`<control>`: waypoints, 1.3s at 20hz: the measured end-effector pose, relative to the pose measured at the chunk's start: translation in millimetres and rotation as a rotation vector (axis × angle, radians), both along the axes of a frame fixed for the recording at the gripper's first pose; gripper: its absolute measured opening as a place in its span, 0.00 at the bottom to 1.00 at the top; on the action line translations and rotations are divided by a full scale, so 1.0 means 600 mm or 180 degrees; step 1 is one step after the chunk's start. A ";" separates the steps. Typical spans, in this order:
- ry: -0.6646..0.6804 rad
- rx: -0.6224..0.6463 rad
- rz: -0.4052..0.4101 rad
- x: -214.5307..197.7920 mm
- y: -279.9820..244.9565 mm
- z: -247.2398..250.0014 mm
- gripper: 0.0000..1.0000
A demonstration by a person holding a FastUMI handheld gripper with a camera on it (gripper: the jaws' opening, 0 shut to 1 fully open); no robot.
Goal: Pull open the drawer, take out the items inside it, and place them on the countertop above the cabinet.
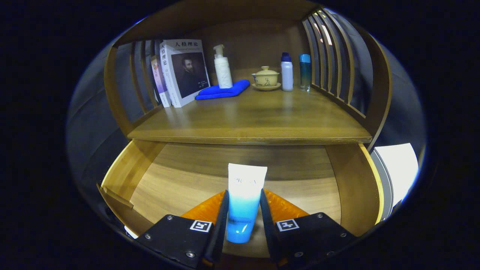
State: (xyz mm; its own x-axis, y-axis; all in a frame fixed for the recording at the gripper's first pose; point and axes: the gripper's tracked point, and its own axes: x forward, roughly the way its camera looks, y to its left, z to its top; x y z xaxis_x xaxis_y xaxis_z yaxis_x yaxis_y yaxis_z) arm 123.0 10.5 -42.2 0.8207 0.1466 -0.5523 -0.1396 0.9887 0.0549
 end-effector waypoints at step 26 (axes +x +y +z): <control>-0.0641 0.0563 -0.0212 0.152 0.050 0.231 0.48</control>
